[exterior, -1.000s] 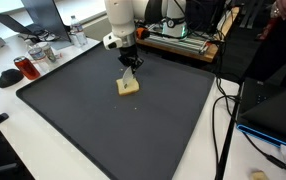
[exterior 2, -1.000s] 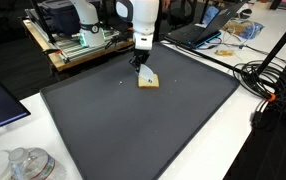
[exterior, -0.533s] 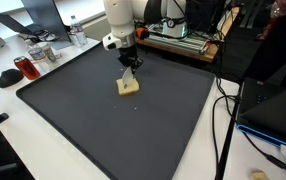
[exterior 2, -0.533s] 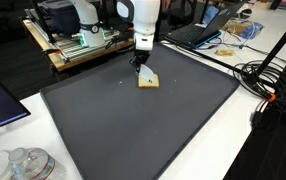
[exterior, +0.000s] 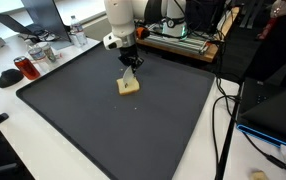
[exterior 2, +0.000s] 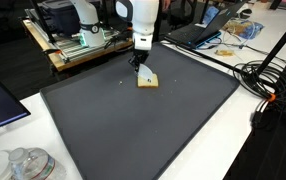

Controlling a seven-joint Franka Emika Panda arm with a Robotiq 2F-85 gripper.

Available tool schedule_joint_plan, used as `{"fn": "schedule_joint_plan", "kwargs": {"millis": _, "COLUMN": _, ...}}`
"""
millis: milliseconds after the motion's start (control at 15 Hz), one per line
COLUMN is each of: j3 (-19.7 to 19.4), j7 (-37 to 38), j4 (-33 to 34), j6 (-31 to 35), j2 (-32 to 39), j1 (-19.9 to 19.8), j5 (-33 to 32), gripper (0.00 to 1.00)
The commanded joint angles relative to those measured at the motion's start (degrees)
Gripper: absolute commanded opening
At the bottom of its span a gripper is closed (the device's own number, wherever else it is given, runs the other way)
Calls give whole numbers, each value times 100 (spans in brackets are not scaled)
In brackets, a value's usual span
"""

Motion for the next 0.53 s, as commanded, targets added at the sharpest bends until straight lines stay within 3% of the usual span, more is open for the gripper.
{"fn": "schedule_joint_plan", "kwargs": {"millis": 0, "j3": 0, "j7": -296, "j4": -474, "j6": -273, "j2": -146, "j1": -120, "j5": 25, "gripper": 1}}
{"fn": "schedule_joint_plan", "kwargs": {"millis": 467, "j3": -24, "j7": -658, "j4": -829, "j6": -691, "j2": -607, "j1": -212, "j5": -47, "gripper": 1}}
